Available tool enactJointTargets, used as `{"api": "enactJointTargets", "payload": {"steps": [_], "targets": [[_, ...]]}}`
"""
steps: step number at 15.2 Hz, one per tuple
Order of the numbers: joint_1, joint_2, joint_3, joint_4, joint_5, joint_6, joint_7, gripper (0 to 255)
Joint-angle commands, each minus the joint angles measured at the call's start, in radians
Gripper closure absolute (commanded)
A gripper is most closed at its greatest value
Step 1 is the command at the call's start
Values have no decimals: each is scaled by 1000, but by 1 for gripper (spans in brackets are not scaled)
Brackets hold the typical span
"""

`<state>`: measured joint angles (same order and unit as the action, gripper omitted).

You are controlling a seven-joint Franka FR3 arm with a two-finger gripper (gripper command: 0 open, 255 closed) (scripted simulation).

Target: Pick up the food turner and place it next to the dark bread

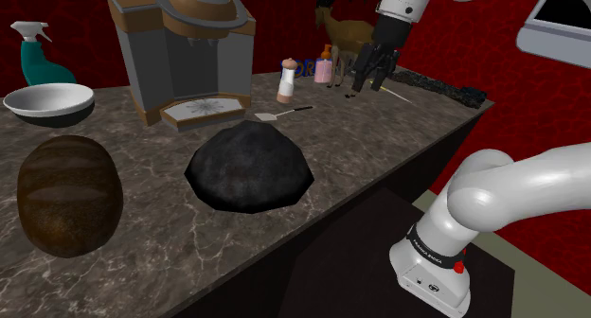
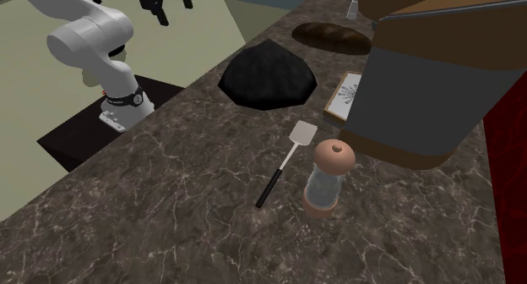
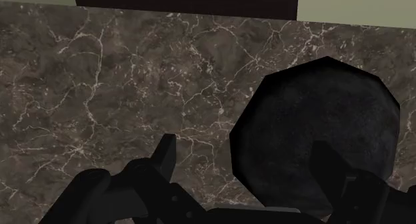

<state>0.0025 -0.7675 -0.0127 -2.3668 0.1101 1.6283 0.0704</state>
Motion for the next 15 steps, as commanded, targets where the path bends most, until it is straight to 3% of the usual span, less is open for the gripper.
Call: {"api": "enactJointTargets", "payload": {"steps": [1,9,15], "targets": [[0,0,0,0,0,0,0,0],[52,207,-172,29,-124,144,-442,0],[99,422,-275,126,-160,250,-761,0]]}}
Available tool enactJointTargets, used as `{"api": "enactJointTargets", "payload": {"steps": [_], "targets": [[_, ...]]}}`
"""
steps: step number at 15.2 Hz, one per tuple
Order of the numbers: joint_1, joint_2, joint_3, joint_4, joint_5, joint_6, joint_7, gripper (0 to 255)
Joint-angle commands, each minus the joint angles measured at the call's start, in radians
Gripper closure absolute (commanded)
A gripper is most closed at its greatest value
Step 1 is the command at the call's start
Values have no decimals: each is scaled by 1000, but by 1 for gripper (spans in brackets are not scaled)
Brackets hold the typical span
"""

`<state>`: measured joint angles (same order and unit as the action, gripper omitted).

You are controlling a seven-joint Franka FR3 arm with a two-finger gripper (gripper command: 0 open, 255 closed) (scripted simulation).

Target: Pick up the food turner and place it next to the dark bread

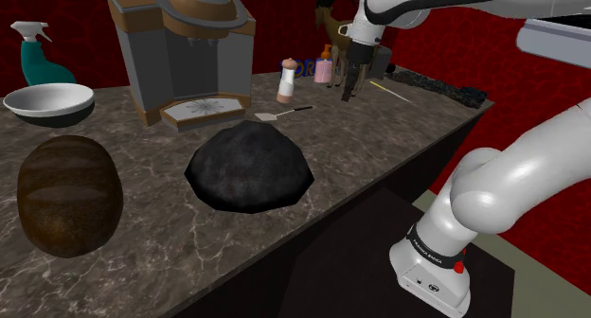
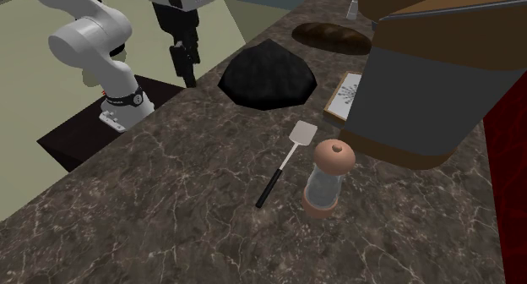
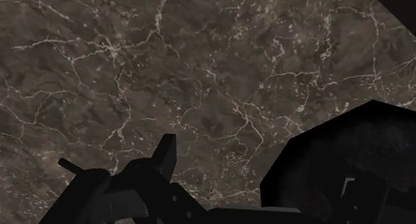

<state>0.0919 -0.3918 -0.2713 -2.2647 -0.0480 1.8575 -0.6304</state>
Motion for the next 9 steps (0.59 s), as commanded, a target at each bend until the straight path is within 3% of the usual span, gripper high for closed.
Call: {"api": "enactJointTargets", "payload": {"steps": [1,9], "targets": [[18,85,-30,45,-2,37,-112,0],[52,409,-87,261,48,134,-520,0]]}}
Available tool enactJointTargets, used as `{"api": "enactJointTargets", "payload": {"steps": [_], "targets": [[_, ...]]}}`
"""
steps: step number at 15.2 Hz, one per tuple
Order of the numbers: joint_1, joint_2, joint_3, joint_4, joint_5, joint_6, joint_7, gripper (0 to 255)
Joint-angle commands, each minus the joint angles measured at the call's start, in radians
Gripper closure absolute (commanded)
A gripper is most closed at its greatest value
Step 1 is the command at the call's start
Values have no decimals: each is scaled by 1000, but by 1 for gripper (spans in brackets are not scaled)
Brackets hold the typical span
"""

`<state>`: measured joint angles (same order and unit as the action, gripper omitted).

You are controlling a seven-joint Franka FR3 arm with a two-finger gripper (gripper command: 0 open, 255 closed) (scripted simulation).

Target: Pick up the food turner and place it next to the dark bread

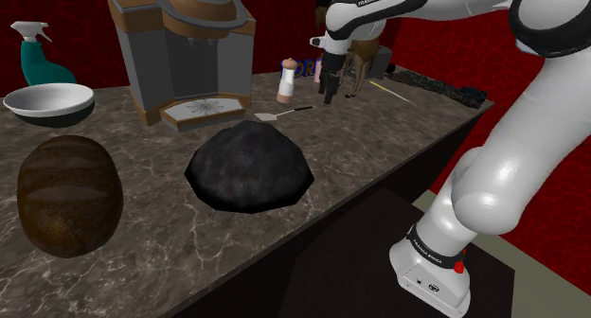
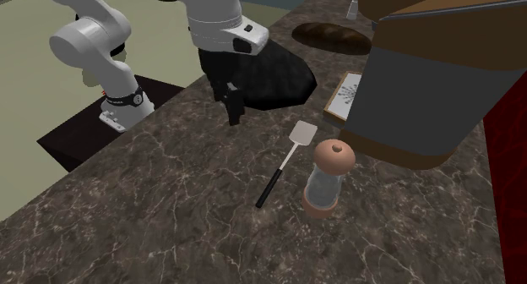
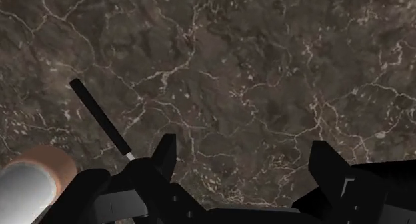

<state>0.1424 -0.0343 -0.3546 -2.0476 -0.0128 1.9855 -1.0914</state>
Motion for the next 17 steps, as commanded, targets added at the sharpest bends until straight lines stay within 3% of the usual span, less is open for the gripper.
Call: {"api": "enactJointTargets", "payload": {"steps": [1,11,17], "targets": [[2,92,-4,76,22,14,-107,0],[-35,472,72,436,74,48,-508,0],[-41,517,82,425,81,104,-530,0]]}}
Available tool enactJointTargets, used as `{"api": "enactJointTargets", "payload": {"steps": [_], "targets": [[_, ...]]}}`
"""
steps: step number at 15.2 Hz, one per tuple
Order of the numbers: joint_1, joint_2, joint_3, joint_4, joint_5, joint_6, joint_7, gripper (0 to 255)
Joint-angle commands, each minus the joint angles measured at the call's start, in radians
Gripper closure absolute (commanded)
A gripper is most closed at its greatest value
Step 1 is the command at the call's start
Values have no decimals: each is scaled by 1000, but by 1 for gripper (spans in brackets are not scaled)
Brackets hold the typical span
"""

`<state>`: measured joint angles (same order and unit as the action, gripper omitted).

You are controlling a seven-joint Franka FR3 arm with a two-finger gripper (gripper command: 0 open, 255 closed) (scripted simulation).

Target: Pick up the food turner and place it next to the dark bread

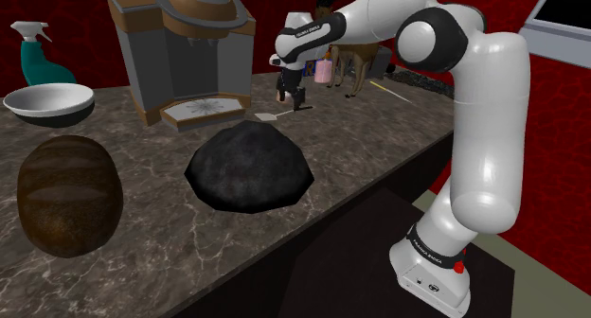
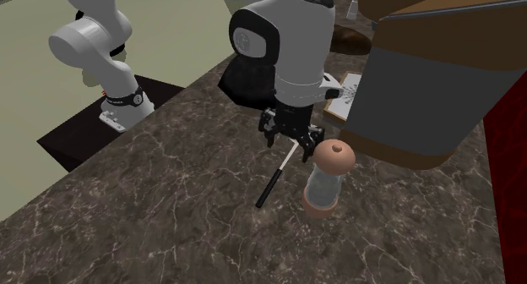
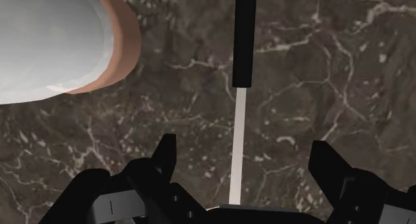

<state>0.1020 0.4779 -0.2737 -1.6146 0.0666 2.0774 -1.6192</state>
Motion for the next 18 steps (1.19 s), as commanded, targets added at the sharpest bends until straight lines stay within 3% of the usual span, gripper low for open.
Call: {"api": "enactJointTargets", "payload": {"steps": [1,10,11,18], "targets": [[-2,10,2,-13,3,23,-3,0],[-3,19,3,-21,5,40,-5,0],[-3,19,3,-21,5,40,-5,255],[-3,19,3,-21,5,40,-5,255]]}}
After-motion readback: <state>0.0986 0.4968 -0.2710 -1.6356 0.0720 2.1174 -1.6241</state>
